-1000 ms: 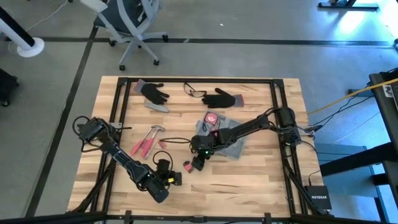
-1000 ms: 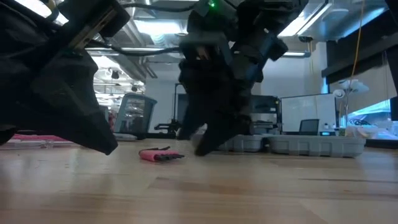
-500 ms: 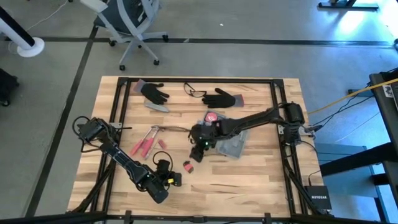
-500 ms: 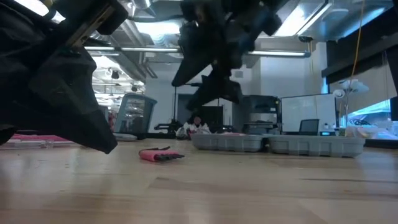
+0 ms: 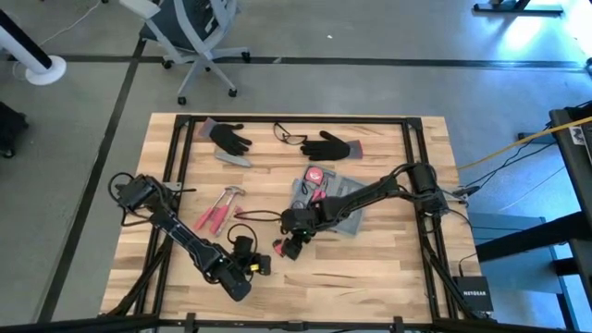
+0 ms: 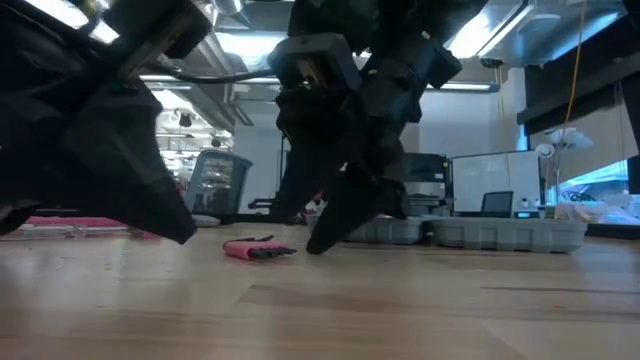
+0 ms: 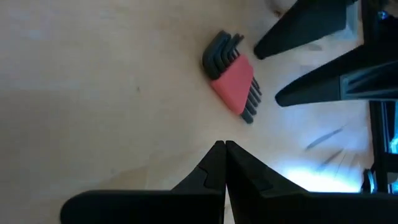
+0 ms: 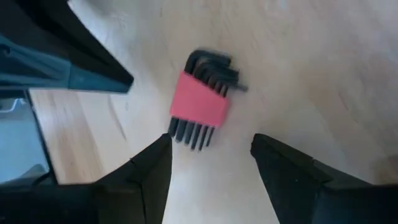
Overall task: Prefit tool cases
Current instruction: Put the orange Allen wrench set into the gray prefit tool case, then put the orange allen wrench set into the gray tool case
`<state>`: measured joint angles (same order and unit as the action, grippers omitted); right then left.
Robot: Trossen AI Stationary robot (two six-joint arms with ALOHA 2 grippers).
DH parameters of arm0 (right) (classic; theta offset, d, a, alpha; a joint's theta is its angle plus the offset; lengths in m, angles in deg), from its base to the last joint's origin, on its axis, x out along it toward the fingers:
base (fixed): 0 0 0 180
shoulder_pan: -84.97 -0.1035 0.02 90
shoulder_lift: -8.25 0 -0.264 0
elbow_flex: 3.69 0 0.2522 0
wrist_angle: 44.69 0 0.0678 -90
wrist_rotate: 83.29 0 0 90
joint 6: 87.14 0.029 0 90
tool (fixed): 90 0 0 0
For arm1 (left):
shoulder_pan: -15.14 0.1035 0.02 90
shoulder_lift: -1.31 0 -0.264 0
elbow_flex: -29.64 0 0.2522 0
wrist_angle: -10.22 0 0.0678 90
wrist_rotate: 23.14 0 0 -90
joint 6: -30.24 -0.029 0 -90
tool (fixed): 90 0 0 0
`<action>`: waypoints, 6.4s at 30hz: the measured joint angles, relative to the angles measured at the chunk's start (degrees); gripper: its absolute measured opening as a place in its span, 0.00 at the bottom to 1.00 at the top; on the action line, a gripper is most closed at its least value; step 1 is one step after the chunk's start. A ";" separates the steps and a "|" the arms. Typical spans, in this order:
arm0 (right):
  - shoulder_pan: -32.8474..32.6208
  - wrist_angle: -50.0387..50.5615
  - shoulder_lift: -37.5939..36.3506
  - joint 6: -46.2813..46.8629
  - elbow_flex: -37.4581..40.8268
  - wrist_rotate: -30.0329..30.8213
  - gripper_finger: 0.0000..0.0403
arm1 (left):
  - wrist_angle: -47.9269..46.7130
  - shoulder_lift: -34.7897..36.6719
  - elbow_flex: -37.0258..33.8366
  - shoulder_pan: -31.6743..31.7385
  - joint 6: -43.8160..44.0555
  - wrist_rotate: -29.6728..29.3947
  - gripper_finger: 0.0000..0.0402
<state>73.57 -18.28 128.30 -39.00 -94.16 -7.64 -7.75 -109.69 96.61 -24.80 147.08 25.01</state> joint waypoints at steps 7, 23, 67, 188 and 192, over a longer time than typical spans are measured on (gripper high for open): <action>0.29 -3.30 0.17 -0.16 0.08 0.42 0.55 | 0.64 -0.13 -0.02 2.66 -1.43 -2.14 0.00; 0.58 -9.13 3.10 -0.09 0.15 -3.05 0.55 | -1.08 0.04 0.00 -4.93 5.28 -2.72 0.00; 7.13 -15.89 4.04 0.97 0.33 -23.05 0.55 | 10.19 -0.16 -0.17 -1.84 10.00 -11.32 0.00; 1.81 -17.85 0.26 18.30 8.00 -3.46 0.57 | 5.15 2.05 -2.03 5.90 -74.58 10.02 0.00; 1.81 -19.99 0.96 21.61 8.05 -4.40 0.60 | 7.01 0.96 -2.01 5.93 -72.39 9.49 0.00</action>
<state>75.38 -38.28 129.26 -17.39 -86.11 -12.03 -0.74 -108.73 94.60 -18.87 74.70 34.50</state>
